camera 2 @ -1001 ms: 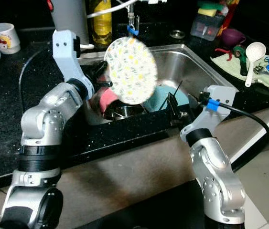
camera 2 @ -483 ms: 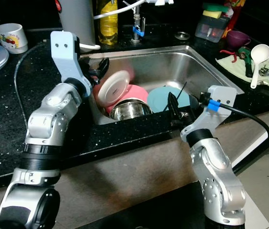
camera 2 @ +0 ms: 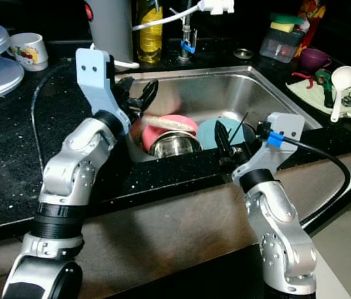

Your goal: Kitchen organization

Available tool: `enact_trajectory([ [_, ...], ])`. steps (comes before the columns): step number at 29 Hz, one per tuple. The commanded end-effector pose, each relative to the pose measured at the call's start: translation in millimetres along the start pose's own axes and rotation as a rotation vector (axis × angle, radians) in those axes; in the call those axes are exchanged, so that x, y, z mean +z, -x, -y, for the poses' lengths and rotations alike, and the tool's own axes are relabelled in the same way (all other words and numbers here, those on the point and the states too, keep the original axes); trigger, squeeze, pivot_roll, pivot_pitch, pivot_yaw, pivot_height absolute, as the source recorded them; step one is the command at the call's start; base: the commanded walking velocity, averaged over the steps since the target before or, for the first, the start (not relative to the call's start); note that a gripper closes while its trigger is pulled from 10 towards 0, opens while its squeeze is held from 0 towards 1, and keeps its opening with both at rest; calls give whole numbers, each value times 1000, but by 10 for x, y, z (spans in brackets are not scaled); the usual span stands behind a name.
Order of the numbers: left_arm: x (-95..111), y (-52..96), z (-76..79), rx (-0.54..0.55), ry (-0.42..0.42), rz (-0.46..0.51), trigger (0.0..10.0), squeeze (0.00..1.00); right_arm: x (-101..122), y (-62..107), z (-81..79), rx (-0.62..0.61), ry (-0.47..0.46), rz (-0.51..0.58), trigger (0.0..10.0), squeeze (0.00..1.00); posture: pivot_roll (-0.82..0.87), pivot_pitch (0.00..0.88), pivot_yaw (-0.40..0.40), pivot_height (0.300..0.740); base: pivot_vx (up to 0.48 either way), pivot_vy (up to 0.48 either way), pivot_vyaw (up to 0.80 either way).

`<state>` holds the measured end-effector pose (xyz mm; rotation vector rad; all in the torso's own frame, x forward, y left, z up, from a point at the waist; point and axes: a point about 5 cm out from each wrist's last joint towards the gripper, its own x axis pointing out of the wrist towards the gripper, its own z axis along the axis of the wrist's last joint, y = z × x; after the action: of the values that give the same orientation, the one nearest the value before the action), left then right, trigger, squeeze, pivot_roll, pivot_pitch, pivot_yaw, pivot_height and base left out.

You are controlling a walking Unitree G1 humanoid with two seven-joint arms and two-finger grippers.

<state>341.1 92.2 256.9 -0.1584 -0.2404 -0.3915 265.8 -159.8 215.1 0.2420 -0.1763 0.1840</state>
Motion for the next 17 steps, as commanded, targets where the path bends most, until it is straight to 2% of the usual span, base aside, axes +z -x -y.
enact_trajectory([
  [1,18,23,44,-25,-25,12,10000,0,9,1,29,-15,10,10,10000,0,23,6,-82,740,0,0,0],
  [17,7,40,73,-42,-57,8,10000,0,15,-24,6,-13,9,21,10000,0,30,5,-83,740,0,0,0],
])
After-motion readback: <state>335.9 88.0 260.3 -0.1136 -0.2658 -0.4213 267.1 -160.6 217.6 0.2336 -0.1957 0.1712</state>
